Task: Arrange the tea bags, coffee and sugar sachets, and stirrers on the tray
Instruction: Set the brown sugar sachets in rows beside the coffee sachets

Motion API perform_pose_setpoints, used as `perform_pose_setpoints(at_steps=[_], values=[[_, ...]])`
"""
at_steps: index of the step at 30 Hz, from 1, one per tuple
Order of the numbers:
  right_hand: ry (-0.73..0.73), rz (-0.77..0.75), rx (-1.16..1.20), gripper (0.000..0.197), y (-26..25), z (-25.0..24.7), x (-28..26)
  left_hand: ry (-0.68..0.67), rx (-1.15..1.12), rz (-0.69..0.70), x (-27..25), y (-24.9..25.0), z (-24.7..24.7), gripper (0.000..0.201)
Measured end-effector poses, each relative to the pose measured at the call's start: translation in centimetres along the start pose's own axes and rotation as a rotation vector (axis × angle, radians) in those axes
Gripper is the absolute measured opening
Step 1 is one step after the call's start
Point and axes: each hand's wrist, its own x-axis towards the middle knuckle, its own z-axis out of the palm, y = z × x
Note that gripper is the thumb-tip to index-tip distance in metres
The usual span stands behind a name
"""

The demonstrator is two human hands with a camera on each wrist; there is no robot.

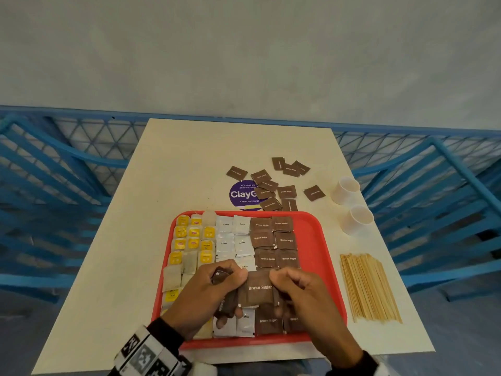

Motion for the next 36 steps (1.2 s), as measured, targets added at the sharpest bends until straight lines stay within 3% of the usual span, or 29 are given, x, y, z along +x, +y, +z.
perform_pose_setpoints(at_steps=[6, 10, 16, 21, 25, 27, 31, 33, 36], values=[[0.018, -0.028, 0.06, 0.027, 0.2, 0.6, -0.4, -0.062, -0.041, -0.006, -0.6, 0.2, -0.3, 0.024], [0.055, -0.027, 0.133, 0.053, 0.5, 0.7, -0.3, -0.093, -0.059, 0.008, -0.8, 0.3, -0.4, 0.025], [-0.105, 0.039, 0.147, 0.02, 0.4, 0.2, -1.4, -0.061, -0.118, 0.017, -0.5, 0.1, -0.5, 0.022], [-0.035, 0.04, 0.103, 0.019, 1.1, -0.9, -1.3, -0.062, -0.186, -0.032, -0.4, -0.5, -1.1, 0.025], [-0.093, 0.103, 0.1, 0.026, 1.8, 0.0, -0.3, -0.071, -0.116, -0.087, -0.2, -1.1, -0.4, 0.021], [-0.042, 0.125, 0.078, 0.031, 2.5, -0.3, 0.8, -0.008, -0.081, -0.114, 0.1, -1.5, -0.4, 0.025], [0.133, 0.09, -0.13, 0.011, 4.0, -3.5, 5.6, 0.148, -0.066, -0.207, 0.0, -2.8, -1.7, 0.034], [0.2, 0.063, -0.285, 0.016, 4.6, -4.6, 8.5, 0.172, -0.074, -0.245, -0.4, -3.2, -2.3, 0.034], [0.218, 0.117, -0.323, 0.012, 5.6, -4.6, 11.9, 0.182, -0.041, -0.267, -0.8, -3.3, -2.8, 0.035]])
